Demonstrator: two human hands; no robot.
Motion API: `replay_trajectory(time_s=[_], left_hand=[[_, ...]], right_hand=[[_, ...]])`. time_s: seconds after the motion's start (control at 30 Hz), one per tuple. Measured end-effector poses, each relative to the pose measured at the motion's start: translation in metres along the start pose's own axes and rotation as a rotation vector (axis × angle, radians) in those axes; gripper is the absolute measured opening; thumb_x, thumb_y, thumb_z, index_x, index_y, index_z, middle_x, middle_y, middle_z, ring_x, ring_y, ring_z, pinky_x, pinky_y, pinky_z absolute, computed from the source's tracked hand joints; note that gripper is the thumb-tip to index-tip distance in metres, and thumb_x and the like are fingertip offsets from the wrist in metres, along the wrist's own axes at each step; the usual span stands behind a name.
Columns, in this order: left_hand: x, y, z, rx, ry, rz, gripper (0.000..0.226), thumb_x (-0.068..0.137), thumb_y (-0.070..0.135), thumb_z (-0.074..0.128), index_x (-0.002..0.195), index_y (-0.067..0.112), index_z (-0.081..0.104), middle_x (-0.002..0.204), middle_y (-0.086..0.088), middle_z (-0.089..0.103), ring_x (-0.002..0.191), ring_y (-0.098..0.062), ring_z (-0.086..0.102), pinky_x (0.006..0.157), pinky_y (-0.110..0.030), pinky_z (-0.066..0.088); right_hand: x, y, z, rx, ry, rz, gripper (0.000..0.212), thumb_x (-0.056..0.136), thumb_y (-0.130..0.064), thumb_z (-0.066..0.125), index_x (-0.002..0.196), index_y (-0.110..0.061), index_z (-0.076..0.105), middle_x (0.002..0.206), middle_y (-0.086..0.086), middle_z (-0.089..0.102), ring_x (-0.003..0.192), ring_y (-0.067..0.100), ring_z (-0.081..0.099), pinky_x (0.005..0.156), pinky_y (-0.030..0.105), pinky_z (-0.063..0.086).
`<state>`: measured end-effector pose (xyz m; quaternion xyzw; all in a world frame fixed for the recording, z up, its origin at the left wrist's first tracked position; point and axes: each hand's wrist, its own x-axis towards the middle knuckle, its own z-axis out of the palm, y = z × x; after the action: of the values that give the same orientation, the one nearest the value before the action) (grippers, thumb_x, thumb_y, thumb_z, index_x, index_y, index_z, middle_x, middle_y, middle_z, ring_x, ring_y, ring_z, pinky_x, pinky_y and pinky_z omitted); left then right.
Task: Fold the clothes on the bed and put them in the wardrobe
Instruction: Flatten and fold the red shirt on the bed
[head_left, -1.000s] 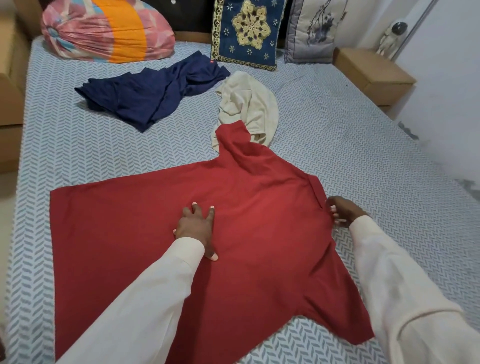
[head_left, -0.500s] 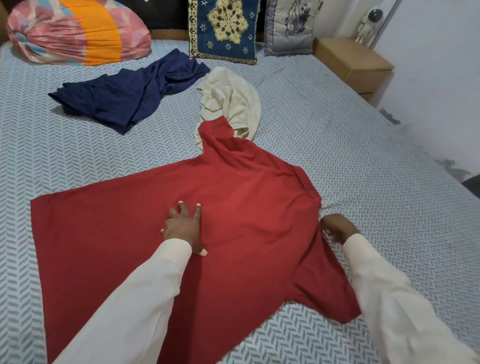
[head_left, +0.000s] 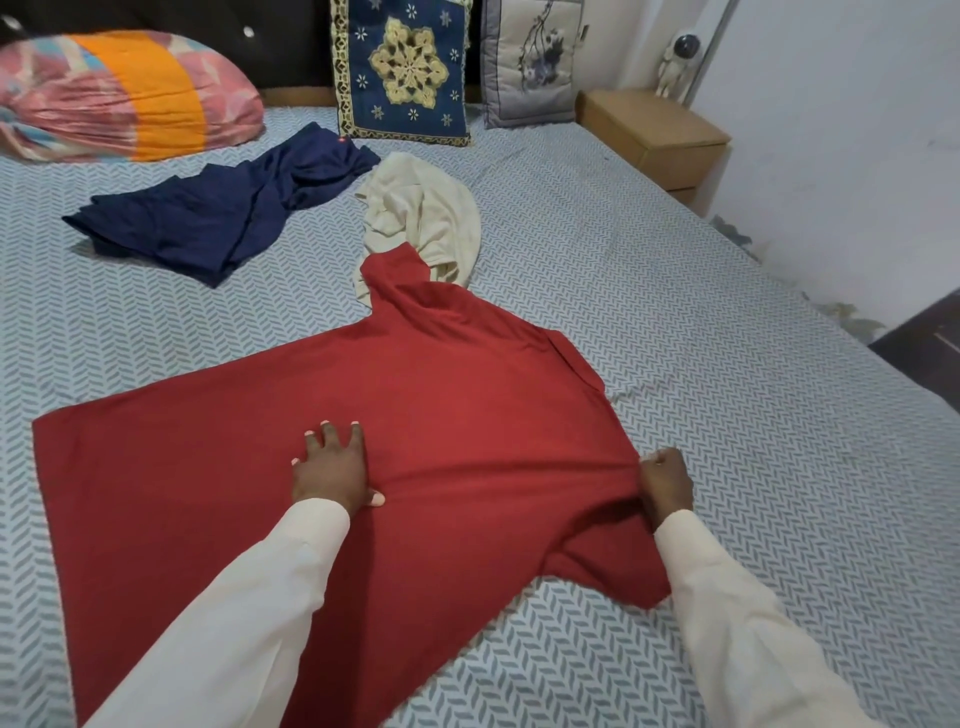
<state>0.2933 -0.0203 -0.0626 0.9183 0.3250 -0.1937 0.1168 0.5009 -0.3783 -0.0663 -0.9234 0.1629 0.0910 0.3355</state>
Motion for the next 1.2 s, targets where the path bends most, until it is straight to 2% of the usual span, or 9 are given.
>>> replay_trajectory(time_s=[0.1, 0.2, 0.3, 0.37, 0.57, 0.7, 0.9, 1.07, 1.2], left_hand=[[-0.011, -0.003, 0.011, 0.039, 0.075, -0.002, 0.101, 0.08, 0.059, 0.067, 0.155, 0.02, 0.011, 0.159, -0.018, 0.014, 0.147, -0.04, 0.013, 0.114, -0.053, 0.026], [-0.032, -0.005, 0.024, 0.108, 0.259, 0.076, 0.08, 0.084, 0.048, 0.068, 0.149, 0.014, 0.034, 0.142, -0.018, 0.043, 0.129, -0.04, 0.04, 0.106, -0.052, 0.038], [-0.052, -0.006, 0.044, 0.076, 0.5, 0.2, 0.046, 0.08, 0.018, 0.065, 0.124, 0.008, 0.063, 0.104, -0.017, 0.059, 0.088, -0.036, 0.052, 0.073, -0.043, 0.049], [-0.067, -0.005, 0.054, 0.025, 0.5, 0.244, 0.042, 0.076, 0.016, 0.065, 0.117, 0.01, 0.066, 0.095, -0.013, 0.058, 0.08, -0.034, 0.051, 0.066, -0.041, 0.047], [-0.113, 0.003, 0.072, -0.074, 0.265, 0.452, 0.053, 0.078, 0.03, 0.072, 0.128, 0.016, 0.058, 0.1, -0.004, 0.059, 0.084, -0.027, 0.06, 0.071, -0.037, 0.053], [-0.14, -0.005, 0.079, -0.064, 0.169, 0.538, 0.057, 0.088, 0.053, 0.052, 0.136, 0.022, 0.043, 0.118, 0.001, 0.053, 0.107, -0.022, 0.054, 0.088, -0.035, 0.048], [-0.183, -0.035, 0.08, 0.138, 0.096, 0.573, 0.079, 0.076, 0.071, 0.049, 0.137, 0.021, 0.039, 0.125, 0.002, 0.049, 0.115, -0.021, 0.047, 0.091, -0.036, 0.045], [-0.21, -0.053, 0.078, 0.233, 0.02, 0.586, 0.062, 0.069, 0.067, 0.055, 0.114, 0.024, 0.045, 0.115, 0.004, 0.048, 0.108, -0.018, 0.041, 0.079, -0.034, 0.041], [-0.237, -0.085, 0.087, 0.342, -0.062, 0.523, 0.043, 0.074, 0.051, 0.056, 0.107, 0.023, 0.049, 0.114, 0.001, 0.047, 0.107, -0.021, 0.04, 0.084, -0.036, 0.042]], right_hand=[[-0.002, 0.004, 0.003, 0.0, -0.069, -0.044, 0.032, 0.09, -0.044, 0.054, 0.079, -0.014, 0.055, 0.091, 0.017, 0.064, 0.097, 0.034, 0.063, 0.082, 0.037, 0.043], [-0.004, 0.013, -0.005, -0.041, -0.118, -0.067, 0.053, 0.089, -0.059, 0.049, 0.068, -0.011, 0.057, 0.087, 0.02, 0.065, 0.095, 0.037, 0.064, 0.086, 0.041, 0.046], [-0.013, 0.027, -0.013, -0.172, -0.272, -0.044, 0.085, 0.076, -0.085, 0.043, 0.106, -0.009, 0.068, 0.115, 0.022, 0.063, 0.111, 0.035, 0.061, 0.1, 0.041, 0.044], [-0.012, 0.047, -0.012, -0.303, -0.343, -0.017, 0.097, 0.059, -0.086, 0.059, 0.126, -0.015, 0.063, 0.13, 0.017, 0.057, 0.118, 0.032, 0.059, 0.105, 0.041, 0.045], [-0.034, 0.062, -0.047, -0.184, -0.412, -0.044, 0.017, 0.086, -0.023, 0.068, 0.094, -0.008, 0.07, 0.085, 0.012, 0.072, 0.075, 0.026, 0.066, 0.066, 0.03, 0.05], [-0.021, 0.101, -0.049, -0.288, -0.286, -0.049, 0.05, 0.064, -0.057, 0.075, 0.077, -0.011, 0.059, 0.081, 0.01, 0.069, 0.083, 0.032, 0.067, 0.081, 0.046, 0.054], [-0.09, 0.059, -0.053, -0.547, 0.07, -0.374, 0.05, 0.076, -0.042, 0.068, 0.116, -0.016, 0.05, 0.111, 0.013, 0.059, 0.107, 0.036, 0.058, 0.089, 0.045, 0.045], [-0.135, 0.047, -0.012, -0.418, -0.498, -0.894, 0.027, 0.068, -0.04, 0.065, 0.088, -0.024, 0.059, 0.087, -0.002, 0.059, 0.084, 0.017, 0.054, 0.075, 0.034, 0.045], [-0.143, 0.056, 0.012, -0.612, -0.475, -1.07, 0.033, 0.074, -0.034, 0.06, 0.107, -0.03, 0.065, 0.096, -0.006, 0.049, 0.1, 0.019, 0.049, 0.081, 0.035, 0.048]])
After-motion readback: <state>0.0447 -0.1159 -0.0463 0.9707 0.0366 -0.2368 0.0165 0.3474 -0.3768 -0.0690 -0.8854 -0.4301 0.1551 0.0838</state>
